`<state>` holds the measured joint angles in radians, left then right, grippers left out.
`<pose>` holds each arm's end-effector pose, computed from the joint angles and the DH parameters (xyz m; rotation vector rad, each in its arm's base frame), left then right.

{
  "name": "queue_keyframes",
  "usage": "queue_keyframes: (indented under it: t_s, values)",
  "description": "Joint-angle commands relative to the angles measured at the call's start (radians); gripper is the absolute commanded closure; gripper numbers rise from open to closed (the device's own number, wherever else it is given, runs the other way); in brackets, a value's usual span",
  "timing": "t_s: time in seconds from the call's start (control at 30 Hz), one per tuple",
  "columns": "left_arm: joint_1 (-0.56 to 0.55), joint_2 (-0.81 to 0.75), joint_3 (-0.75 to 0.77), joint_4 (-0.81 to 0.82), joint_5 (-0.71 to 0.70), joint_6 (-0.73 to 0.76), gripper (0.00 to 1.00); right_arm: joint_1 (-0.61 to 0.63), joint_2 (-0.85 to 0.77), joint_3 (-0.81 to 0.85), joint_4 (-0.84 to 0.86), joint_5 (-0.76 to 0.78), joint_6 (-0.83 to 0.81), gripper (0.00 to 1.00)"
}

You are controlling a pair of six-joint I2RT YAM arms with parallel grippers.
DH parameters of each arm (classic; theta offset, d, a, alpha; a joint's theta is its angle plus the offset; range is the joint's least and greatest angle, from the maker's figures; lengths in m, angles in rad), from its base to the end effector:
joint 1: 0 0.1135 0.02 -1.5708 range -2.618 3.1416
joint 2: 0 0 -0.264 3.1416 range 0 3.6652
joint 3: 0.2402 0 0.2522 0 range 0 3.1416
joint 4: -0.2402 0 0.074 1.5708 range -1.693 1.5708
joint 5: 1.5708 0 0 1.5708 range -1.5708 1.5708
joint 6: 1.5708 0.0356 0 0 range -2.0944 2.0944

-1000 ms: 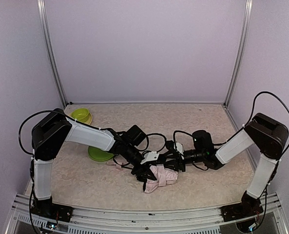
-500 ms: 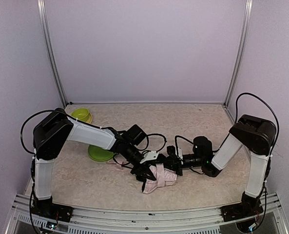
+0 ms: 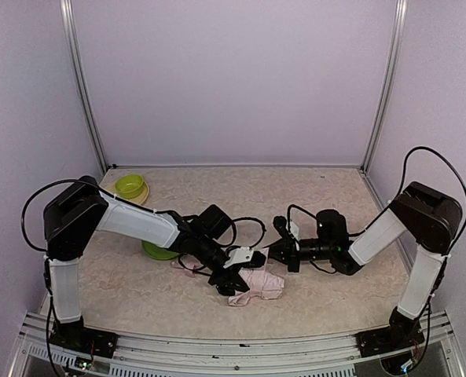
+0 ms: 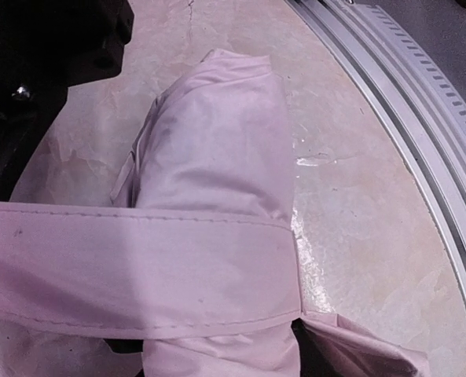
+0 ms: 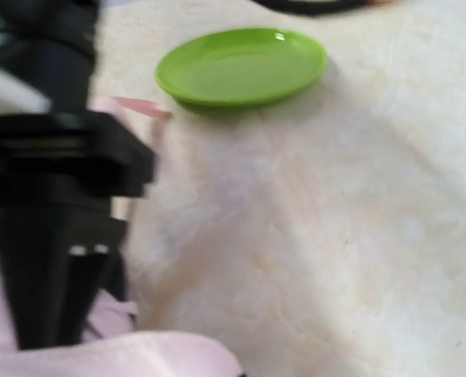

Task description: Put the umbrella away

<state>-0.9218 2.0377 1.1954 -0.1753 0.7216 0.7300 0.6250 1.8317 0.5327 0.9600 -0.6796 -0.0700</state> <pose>0.2228 -0.3326 0.1207 2.0089 1.4900 -1.0017 0.2363 0.1981 0.1149 -1.0960 1.6275 1.0162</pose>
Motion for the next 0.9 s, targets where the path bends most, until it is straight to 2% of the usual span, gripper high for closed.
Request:
queue_keyframes:
  t_s: [0.0, 0.13, 0.2, 0.23, 0.27, 0.33, 0.5, 0.67, 0.8, 0.87]
  values:
    - [-0.068, -0.05, -0.092, -0.146, -0.046, -0.031, 1.0, -0.041, -0.079, 0.097, -0.177, 0.123, 0.051, 1.0]
    - [-0.056, -0.192, -0.149, -0.062, 0.035, -0.064, 1.0, -0.068, -0.064, 0.126, -0.27, 0.127, 0.077, 1.0]
    - [-0.027, -0.284, -0.205, 0.074, 0.115, -0.15, 1.0, -0.065, -0.048, 0.141, -0.316, 0.066, 0.101, 1.0]
    - [-0.002, -0.352, -0.254, 0.214, 0.142, -0.219, 1.0, -0.057, -0.044, 0.141, -0.323, 0.033, 0.117, 1.0]
    - [0.011, -0.396, -0.28, 0.281, 0.151, -0.289, 1.0, -0.044, -0.046, 0.142, -0.337, 0.011, 0.123, 1.0]
    - [0.035, -0.471, -0.336, 0.444, 0.149, -0.388, 1.0, -0.016, -0.063, 0.142, -0.382, 0.003, 0.102, 1.0]
    - [0.046, -0.567, -0.379, 0.63, 0.096, -0.553, 1.0, 0.008, -0.096, 0.117, -0.355, -0.078, 0.156, 1.0]
    - [0.073, -0.652, -0.397, 0.786, -0.122, -0.702, 1.0, 0.042, -0.111, 0.115, -0.349, -0.119, 0.229, 1.0]
    - [0.09, -0.722, -0.408, 0.795, -0.318, -0.691, 1.0, 0.071, -0.122, 0.115, -0.329, -0.123, 0.309, 1.0]
    - [0.091, -0.738, -0.418, 0.795, -0.464, -0.668, 1.0, 0.087, -0.129, 0.12, -0.313, -0.132, 0.366, 1.0]
